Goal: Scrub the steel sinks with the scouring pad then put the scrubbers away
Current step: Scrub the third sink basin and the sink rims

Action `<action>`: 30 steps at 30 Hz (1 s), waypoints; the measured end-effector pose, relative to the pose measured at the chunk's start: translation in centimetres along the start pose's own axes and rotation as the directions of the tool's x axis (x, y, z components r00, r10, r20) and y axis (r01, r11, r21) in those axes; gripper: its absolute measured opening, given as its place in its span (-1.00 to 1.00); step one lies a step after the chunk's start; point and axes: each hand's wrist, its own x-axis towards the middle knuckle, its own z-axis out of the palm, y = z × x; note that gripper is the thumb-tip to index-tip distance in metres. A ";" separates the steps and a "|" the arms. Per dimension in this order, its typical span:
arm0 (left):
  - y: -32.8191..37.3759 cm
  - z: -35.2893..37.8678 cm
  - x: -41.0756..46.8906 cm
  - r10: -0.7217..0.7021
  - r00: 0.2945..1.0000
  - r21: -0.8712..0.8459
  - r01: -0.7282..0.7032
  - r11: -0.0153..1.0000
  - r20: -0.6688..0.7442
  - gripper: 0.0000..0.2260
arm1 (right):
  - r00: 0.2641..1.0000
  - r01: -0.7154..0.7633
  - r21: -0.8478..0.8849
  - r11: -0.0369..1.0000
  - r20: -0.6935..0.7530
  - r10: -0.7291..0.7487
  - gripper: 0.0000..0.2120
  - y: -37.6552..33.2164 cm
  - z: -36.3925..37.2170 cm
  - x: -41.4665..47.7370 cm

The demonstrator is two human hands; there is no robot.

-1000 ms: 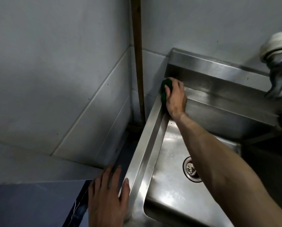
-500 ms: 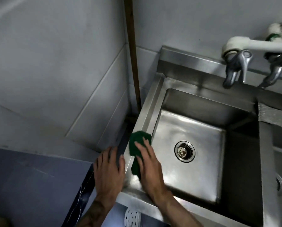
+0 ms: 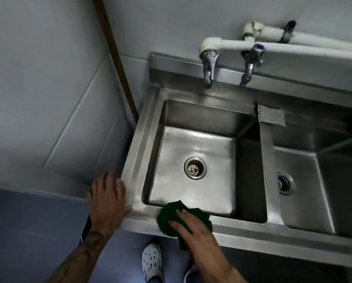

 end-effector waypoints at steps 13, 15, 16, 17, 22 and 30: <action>10.0 1.7 -4.9 0.453 0.890 -0.096 -0.448 0.889 0.050 -0.54 | 0.760 -0.575 0.285 0.767 -0.160 0.630 -0.49 7.4 -6.8 -11.0; 14.1 3.3 -7.4 0.538 0.828 -0.226 -0.500 0.836 0.157 -0.57 | 0.640 -0.625 0.385 0.679 -0.245 0.728 -0.56 7.0 -7.0 -11.2; 16.1 4.0 -8.8 0.574 0.789 -0.265 -0.518 0.813 0.218 -0.58 | 0.562 -0.658 0.406 0.634 -0.294 0.773 -0.59 6.7 -7.1 -11.3; 17.9 4.7 -10.0 0.595 0.752 -0.280 -0.529 0.801 0.284 -0.58 | 0.474 -0.694 0.425 0.582 -0.339 0.813 -0.60 6.6 -7.0 -11.7; 24.9 7.0 -13.6 0.426 0.657 -0.343 -0.261 0.902 0.622 -0.60 | -0.009 -0.521 0.853 -0.017 0.014 1.000 -0.39 6.2 -6.9 -13.2; 27.3 7.9 -13.1 0.265 0.633 -0.249 -0.116 0.962 0.727 -0.65 | 0.222 -0.086 0.910 -0.405 0.413 0.883 -0.78 7.7 -7.0 -13.8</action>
